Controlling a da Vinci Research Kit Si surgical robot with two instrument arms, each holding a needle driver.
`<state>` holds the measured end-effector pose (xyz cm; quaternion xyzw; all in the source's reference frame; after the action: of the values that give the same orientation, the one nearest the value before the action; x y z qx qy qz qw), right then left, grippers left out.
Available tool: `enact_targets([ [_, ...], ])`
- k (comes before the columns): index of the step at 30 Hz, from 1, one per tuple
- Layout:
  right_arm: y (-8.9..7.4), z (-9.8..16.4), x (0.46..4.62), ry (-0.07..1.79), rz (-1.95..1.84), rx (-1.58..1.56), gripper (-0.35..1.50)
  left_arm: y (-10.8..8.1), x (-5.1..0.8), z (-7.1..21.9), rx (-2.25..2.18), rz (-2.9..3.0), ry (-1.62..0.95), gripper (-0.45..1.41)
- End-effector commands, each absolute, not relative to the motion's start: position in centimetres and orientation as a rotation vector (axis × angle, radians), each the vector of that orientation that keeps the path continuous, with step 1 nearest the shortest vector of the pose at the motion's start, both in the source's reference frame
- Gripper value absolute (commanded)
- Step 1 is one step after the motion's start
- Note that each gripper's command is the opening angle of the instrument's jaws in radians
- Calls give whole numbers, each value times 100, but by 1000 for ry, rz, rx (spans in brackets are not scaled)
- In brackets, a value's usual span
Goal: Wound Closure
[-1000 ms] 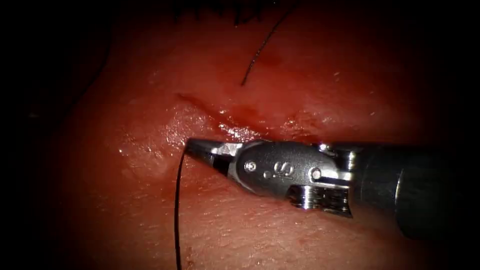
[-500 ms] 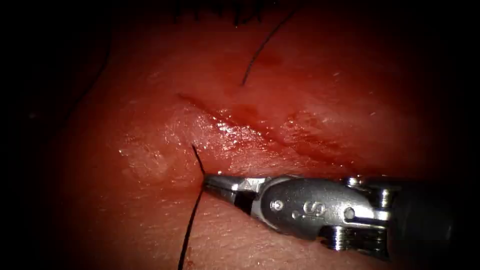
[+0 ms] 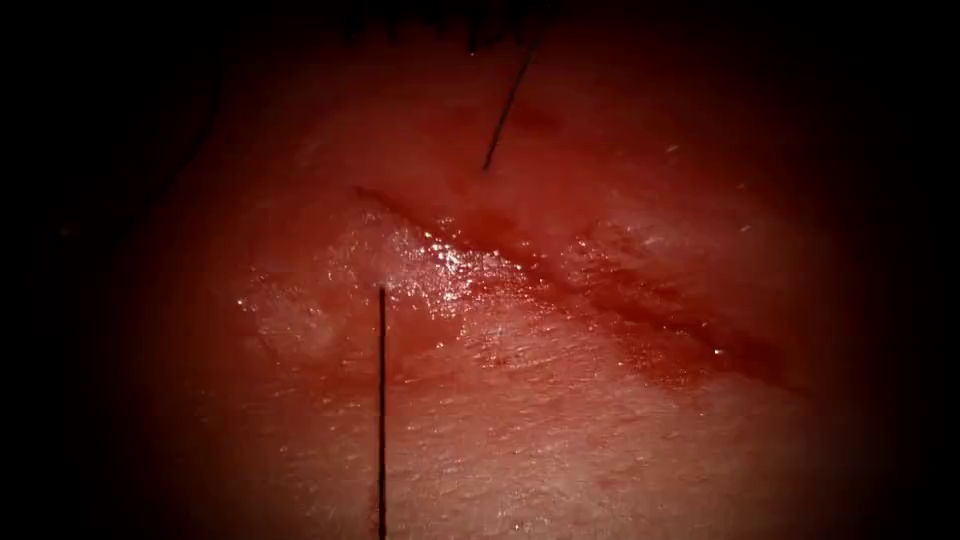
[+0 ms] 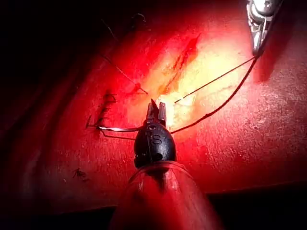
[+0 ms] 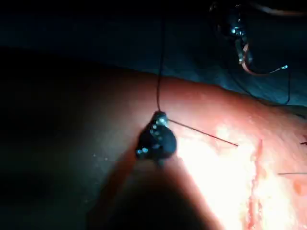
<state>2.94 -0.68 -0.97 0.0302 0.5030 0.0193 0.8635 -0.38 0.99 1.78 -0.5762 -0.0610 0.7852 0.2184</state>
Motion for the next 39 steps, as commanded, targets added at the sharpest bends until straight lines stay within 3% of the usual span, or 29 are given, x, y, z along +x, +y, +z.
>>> enact_targets([
  [1, -88, -111, 304, 1062, 27, 76, -35, 98, -43, 183, -1596, 2173, -170, -45],
  [6, -99, -133, 311, 1054, 10, 97, -35, 98, -43, 183, -1596, 2173, -170, -45],
  [7, -96, -134, 314, 1049, 12, 101, 7, 98, -43, 183, -1596, 2173, -170, -45],
  [8, -90, -133, 316, 1045, 17, 104, 66, 98, -43, 183, -1596, 2173, -170, -45],
  [9, -85, -132, 317, 1049, 25, 99, 96, 98, -43, 183, -1596, 2173, -170, -45],
  [11, -73, -126, 316, 1057, 43, 89, 128, 98, -43, 183, -1596, 2173, -169, -45],
  [13, -61, -119, 315, 1063, 55, 83, 141, 98, -43, 183, -1596, 2173, -169, -45],
  [21, -3, -73, 298, 1063, 89, 61, 143, 97, -43, 183, -1596, 2173, -169, -45],
  [39, 85, 41, 333, 1014, 92, -28, 138, 96, -41, 185, -1593, 2173, -175, -45],
])
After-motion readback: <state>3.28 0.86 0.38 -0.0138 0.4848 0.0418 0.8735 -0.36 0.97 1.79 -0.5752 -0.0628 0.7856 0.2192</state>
